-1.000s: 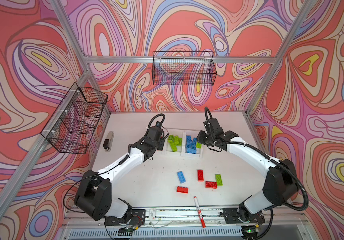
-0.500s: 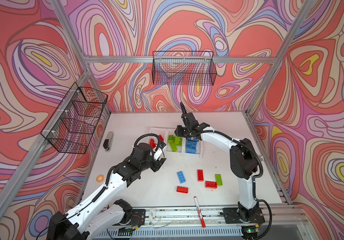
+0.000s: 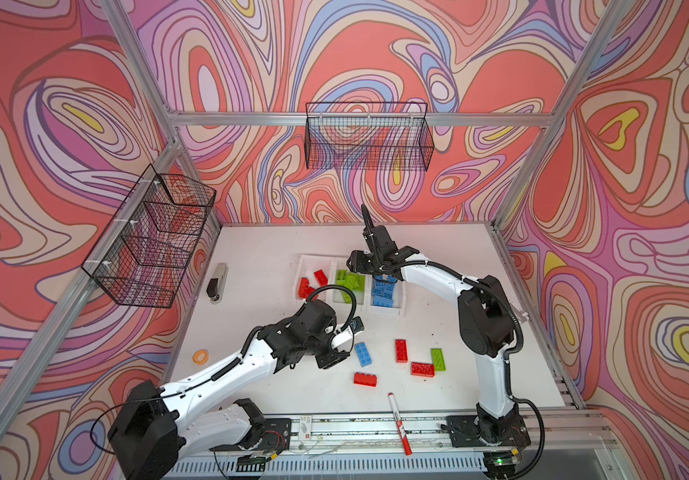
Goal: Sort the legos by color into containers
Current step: 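Carry the lime-green brick into the middle compartment while the left reaches for red, then grasp a red brick near the marker with the left gripper and lift it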
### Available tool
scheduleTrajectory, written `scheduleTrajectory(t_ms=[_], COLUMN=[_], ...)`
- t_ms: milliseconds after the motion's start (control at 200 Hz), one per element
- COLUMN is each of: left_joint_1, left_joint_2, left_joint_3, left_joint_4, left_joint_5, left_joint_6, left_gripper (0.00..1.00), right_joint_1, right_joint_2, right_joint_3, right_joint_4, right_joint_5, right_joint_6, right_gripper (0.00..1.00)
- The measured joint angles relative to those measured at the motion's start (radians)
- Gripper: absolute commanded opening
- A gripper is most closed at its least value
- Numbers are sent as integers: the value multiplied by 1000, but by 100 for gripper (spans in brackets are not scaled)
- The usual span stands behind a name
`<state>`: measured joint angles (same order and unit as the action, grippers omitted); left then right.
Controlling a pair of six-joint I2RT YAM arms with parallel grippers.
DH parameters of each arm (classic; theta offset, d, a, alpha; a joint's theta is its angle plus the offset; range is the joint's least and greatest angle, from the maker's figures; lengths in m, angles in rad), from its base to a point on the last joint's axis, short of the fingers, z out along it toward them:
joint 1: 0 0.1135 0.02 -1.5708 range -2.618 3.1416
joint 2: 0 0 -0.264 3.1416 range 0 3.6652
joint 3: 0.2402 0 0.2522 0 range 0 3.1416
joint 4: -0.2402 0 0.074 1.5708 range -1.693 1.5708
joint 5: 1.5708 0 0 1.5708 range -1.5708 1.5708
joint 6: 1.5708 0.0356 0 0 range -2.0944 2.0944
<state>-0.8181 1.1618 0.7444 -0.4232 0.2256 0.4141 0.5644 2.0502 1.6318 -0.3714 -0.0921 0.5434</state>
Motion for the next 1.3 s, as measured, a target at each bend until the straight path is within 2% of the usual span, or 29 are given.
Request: scheduleTrajectory(t_ms=[366, 611, 886, 1112, 1302], left_joint_1=[-151, -182, -201, -244, -268], left_joint_2=[144, 220, 292, 362, 416], left_joint_3=[64, 66, 94, 105, 106], left_joint_4=[-44, -80, -90, -96, -82], left_joint_5=[33, 16, 20, 23, -9], left_joint_6=[107, 171, 205, 209, 203], left_gripper=[66, 65, 60, 54, 39], right_joint_1=[-102, -149, -180, -212, -224], right_joint_2=[-207, -327, -343, -372, -400], right_joint_3=[-195, -333, -389, -443, -461], right_joint_4=[37, 73, 89, 92, 92], right_joint_5=[43, 72, 77, 77, 81], right_joint_6=[1, 18, 24, 24, 23], right_gripper=[60, 59, 58, 57, 57])
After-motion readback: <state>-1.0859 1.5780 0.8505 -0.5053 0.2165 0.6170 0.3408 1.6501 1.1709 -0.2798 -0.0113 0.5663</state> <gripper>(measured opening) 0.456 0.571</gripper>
